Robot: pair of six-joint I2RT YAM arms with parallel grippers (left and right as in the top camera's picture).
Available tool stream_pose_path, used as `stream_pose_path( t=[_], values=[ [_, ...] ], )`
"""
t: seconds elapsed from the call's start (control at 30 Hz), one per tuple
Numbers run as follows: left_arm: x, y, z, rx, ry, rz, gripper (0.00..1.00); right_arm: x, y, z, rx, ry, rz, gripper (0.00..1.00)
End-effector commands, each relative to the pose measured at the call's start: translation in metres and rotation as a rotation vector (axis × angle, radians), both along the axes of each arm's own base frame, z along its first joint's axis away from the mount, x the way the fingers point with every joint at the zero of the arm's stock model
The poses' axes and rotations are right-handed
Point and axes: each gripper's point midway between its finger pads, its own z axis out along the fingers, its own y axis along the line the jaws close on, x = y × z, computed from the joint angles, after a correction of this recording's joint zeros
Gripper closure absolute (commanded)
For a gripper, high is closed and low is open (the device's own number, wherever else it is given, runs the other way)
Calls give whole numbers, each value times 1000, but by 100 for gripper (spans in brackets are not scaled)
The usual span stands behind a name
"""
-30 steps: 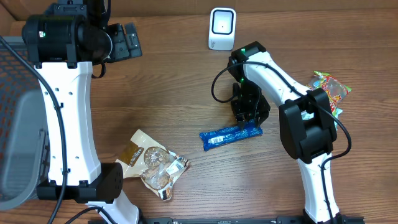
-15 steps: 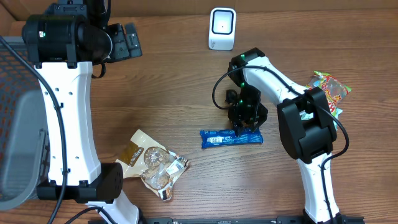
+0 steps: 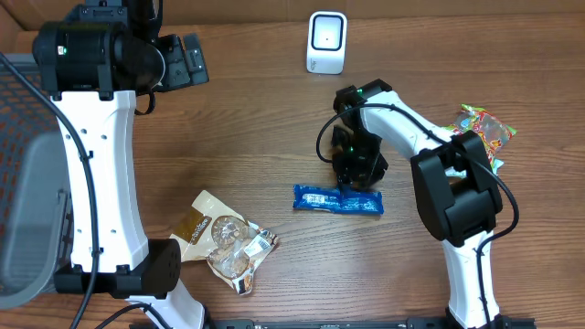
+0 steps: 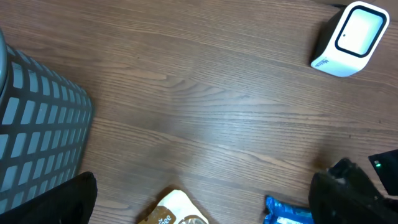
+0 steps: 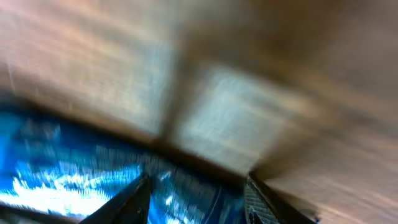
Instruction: Scan the item barcode
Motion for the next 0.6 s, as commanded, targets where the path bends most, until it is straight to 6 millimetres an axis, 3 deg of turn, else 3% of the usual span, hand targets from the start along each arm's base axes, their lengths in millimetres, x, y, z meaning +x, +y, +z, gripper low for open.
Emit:
stream_pose_path(
  t=[0.0,0.2,0.3,0.43,0.57],
  values=[
    [1,-4,1,1,-6,2,0,22,-16,-22,-136,-94,-118,49],
    [1,-4,1,1,-6,3,0,46,-18,-24,-166,-176,-260,49],
    [1,-4,1,1,-6,3,0,52,-14,-8,-115,-177,-196,49],
    [1,-4,1,1,-6,3,0,57,11,41,31,-212,-56,49],
    [1,-4,1,1,-6,3,0,53,40,108,150,-324,18,49]
  ],
)
